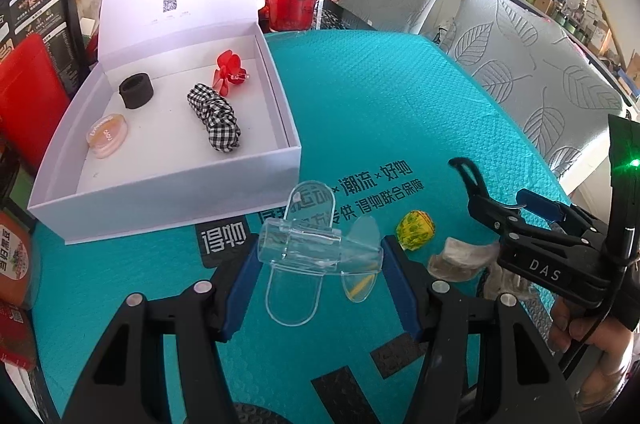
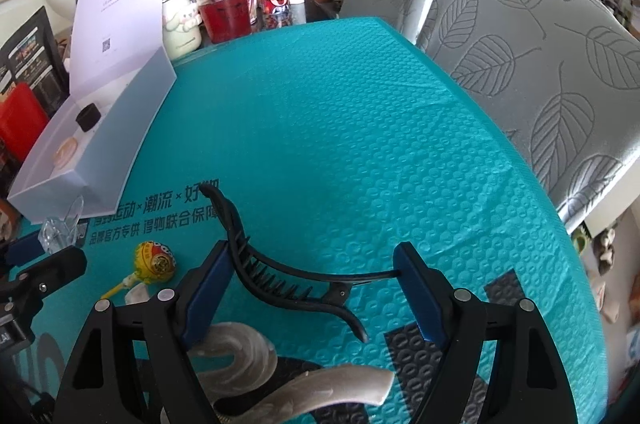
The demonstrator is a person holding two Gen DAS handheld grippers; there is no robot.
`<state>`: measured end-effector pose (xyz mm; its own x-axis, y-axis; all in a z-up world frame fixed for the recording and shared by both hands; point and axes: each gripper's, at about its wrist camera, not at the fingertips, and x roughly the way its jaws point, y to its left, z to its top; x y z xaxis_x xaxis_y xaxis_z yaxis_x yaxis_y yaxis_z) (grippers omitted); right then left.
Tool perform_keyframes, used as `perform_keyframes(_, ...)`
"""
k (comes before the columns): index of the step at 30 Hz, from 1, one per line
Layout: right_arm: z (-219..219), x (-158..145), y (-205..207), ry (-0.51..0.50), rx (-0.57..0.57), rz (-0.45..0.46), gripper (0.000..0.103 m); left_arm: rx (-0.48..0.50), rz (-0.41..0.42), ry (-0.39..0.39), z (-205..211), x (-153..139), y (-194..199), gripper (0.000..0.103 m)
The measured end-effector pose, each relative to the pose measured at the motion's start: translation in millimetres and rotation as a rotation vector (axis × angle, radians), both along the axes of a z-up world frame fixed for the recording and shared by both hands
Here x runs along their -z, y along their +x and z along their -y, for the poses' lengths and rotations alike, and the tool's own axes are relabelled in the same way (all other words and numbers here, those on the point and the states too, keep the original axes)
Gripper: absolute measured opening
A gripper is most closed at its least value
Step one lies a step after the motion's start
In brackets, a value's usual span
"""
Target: Organize rigid objects
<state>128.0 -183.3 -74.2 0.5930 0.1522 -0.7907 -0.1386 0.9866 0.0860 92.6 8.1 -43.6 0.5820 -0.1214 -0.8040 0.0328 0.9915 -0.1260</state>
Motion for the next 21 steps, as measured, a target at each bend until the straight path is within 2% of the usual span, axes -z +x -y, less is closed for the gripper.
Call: perform_keyframes(21, 10, -49, -50, 0.026, 0.027, 0.141, 0.081, -0.008, 0.089, -0.001, -5, -34, -45, 0.06)
